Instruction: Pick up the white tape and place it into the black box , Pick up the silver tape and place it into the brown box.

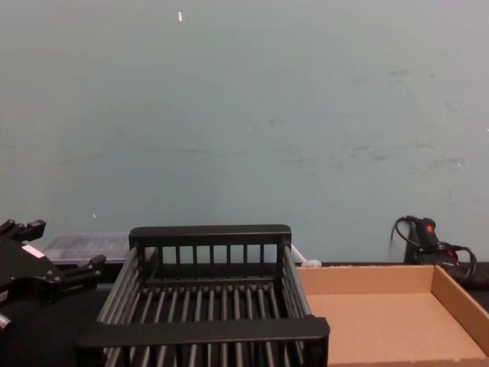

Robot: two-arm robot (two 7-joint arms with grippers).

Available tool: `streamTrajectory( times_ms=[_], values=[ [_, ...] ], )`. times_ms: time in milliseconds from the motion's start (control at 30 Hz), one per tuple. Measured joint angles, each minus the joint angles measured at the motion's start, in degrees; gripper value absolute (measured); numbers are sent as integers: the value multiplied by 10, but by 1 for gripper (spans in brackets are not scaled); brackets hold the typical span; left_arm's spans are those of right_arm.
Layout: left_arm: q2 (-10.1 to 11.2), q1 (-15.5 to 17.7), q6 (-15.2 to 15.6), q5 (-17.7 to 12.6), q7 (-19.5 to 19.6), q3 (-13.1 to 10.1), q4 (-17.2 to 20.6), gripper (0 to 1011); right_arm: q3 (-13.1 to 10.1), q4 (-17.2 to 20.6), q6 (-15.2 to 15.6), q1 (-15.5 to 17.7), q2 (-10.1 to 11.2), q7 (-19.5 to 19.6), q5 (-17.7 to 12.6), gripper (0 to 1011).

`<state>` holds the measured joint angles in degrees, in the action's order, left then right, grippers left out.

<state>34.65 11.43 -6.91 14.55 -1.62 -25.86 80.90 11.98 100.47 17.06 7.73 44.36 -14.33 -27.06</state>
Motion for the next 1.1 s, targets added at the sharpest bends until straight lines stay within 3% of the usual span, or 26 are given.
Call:
streamTrajectory(
  times_ms=[467,1100],
  values=[
    [0,0,0,0,0,0,0,1001,9,-29,40,-20,-22,-28,12,1002],
    [0,0,0,0,0,0,0,1001,5,-47,60,-27,-42,-47,30,1002]
  ],
)
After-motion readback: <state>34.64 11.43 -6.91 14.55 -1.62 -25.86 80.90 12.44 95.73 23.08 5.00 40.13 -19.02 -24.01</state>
